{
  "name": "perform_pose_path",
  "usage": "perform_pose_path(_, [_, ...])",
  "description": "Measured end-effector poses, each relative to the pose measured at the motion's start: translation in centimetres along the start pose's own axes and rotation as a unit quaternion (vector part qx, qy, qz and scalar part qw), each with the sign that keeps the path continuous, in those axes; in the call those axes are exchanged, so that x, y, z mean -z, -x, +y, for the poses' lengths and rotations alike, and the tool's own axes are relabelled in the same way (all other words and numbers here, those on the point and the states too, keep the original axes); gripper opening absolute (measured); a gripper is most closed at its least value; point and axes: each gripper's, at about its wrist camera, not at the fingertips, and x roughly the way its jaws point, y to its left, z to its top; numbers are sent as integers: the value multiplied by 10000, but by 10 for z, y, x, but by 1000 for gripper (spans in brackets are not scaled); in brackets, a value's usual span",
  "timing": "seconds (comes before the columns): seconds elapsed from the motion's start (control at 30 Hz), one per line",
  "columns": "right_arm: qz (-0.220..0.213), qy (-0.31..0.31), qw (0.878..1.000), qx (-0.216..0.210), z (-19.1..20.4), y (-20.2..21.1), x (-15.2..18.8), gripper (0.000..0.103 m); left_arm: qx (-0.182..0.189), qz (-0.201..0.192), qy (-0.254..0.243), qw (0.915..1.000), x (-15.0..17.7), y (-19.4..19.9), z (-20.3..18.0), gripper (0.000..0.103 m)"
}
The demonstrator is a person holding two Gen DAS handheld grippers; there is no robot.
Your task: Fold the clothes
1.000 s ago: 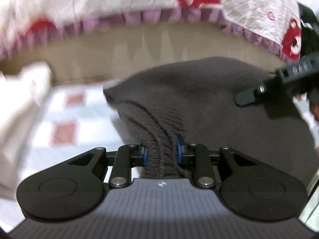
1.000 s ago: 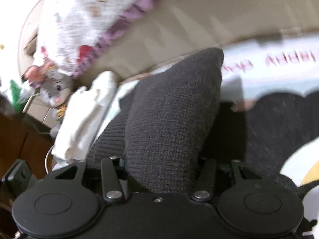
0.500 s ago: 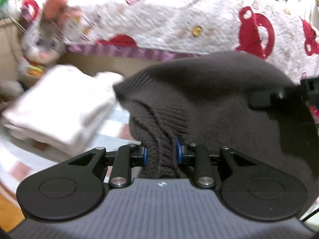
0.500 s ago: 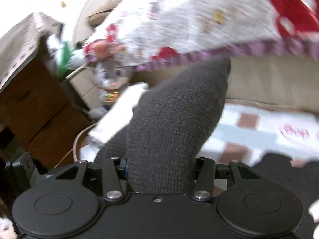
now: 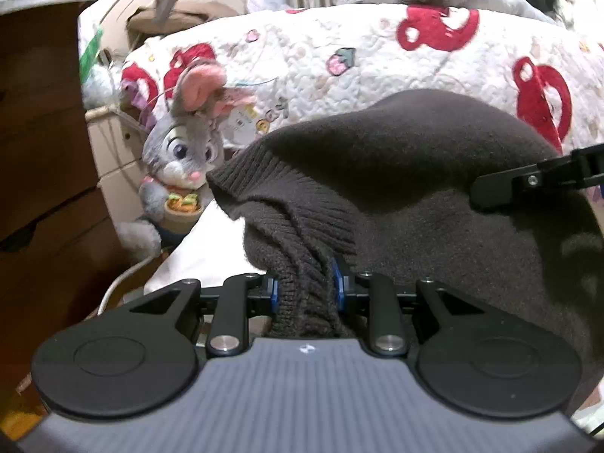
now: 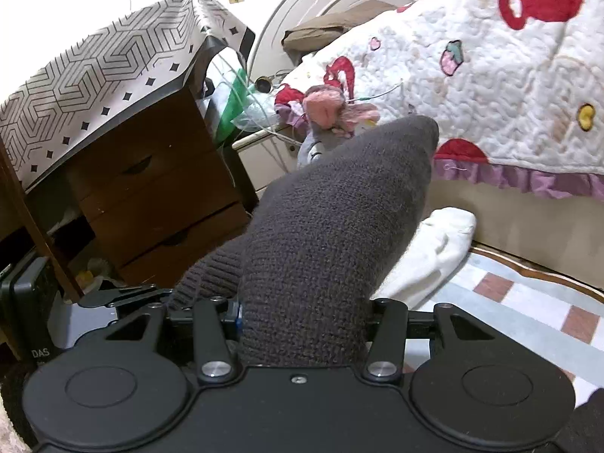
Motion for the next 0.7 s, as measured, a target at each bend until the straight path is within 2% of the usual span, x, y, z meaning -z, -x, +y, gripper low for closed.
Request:
perform_pose_path(0.1, [-31, 160, 9997, -186, 7, -7, 0, 53, -61, 52, 13, 10000, 3, -2, 10, 25])
perform_pose_path(0.2, [-28, 106, 9996, -264, 2, -25, 2, 53, -212, 128, -222, 9994, 2, -16, 17, 25])
perform_pose_path(0.33, [-257, -163, 9984, -470, -16, -56, -7, 53, -163, 276, -128, 9994, -29, -54, 49, 25])
perform_pose_path(0.4, [-498, -354, 9963, -599, -28, -73, -20, 53, -111, 361, -451, 9983, -57, -78, 64, 25])
perform_pose_path(0.5, [-914, -761, 9898, -778, -52, -101, -40, 53, 128, 601, -802, 9949, -108, -121, 89, 25])
perform_pose_path(0.57, [-1133, -1138, 9834, -850, -75, -128, -48, 54, 370, 963, -778, 9916, -134, -164, 108, 25])
perform_pose_path(0.63, [-1163, -1641, 9760, -839, -101, -159, -52, 54, 536, 1392, -570, 9872, -143, -219, 130, 26])
perform_pose_path(0.67, [-1112, -1862, 9733, -755, -115, -177, -50, 55, 577, 1618, -471, 9840, -143, -249, 140, 31])
perform_pose_path(0.7, [-1015, -2021, 9723, -591, -129, -198, -47, 60, 465, 1859, -484, 9803, -136, -279, 149, 35])
